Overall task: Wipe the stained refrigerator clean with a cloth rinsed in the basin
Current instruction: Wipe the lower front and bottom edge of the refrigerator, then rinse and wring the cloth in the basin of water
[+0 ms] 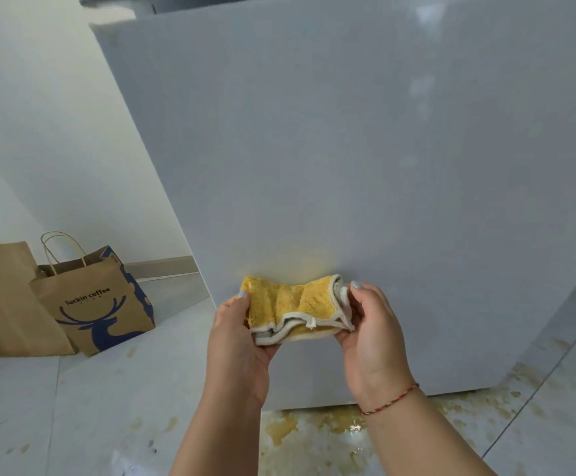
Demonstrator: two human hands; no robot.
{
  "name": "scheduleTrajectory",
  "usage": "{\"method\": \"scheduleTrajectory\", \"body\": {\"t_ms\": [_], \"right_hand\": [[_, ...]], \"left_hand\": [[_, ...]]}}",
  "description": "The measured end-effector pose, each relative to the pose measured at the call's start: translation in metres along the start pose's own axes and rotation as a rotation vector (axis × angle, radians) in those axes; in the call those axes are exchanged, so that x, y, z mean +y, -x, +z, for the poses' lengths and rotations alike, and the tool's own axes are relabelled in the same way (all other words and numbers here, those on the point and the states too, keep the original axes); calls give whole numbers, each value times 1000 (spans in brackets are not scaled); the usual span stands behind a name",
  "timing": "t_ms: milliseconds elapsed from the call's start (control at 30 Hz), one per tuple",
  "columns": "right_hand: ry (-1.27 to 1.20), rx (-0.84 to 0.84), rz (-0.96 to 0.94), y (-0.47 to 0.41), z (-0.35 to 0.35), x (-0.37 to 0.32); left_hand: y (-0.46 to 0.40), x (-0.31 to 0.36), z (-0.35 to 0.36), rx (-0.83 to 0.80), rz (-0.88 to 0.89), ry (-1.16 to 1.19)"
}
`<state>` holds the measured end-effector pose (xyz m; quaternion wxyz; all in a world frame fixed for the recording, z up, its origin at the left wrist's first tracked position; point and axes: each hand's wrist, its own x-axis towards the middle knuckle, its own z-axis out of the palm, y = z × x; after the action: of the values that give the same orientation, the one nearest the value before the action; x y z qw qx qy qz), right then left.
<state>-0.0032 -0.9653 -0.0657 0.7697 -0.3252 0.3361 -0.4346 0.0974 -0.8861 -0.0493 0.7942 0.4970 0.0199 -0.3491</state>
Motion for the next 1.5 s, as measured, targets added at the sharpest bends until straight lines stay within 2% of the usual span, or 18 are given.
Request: {"method": "scheduleTrajectory", "body": {"t_ms": [300,467,667,733,800,867,900,967,1100,1133,1233,1333,1400,1433,1500], "right_hand": [[325,97,37,15,55,-75],[523,124,57,28,88,-125],[995,92,69,59,136,-183],[1108,2,-13,83,154,-197],[1094,-219,-50,113,177,-209],[1078,-460,38,141,200,-216],[1077,-529,84,151,210,-217],[1070,-573,139,160,226,-217],[864,-540,266,168,263,-218],[829,-587,313,173,273,-217],[822,-882,444,203,306,-204],[1072,-1113,364,242,333,-180],[1143,-1108,267,261,348,-163],[1108,-1086,302,268,353,-155],[965,-1046,496,282,361,-136]], "left_hand": [[31,69,44,60,-189,6],[66,116,69,116,-233,24],[118,188,90,174,-262,97],[138,209,93,185,-271,59],[157,233,90,202,-280,13],[173,256,82,198,-271,-39],[180,267,77,196,-263,-53],[191,289,63,212,-250,-82],[207,328,29,304,-200,-176],[213,336,20,343,-183,-188],[236,359,-6,450,-112,-171],[263,375,-40,548,-50,-161],[283,382,-65,596,-9,-144],[293,384,-77,617,8,-119],[319,392,-101,676,49,-63]]}}
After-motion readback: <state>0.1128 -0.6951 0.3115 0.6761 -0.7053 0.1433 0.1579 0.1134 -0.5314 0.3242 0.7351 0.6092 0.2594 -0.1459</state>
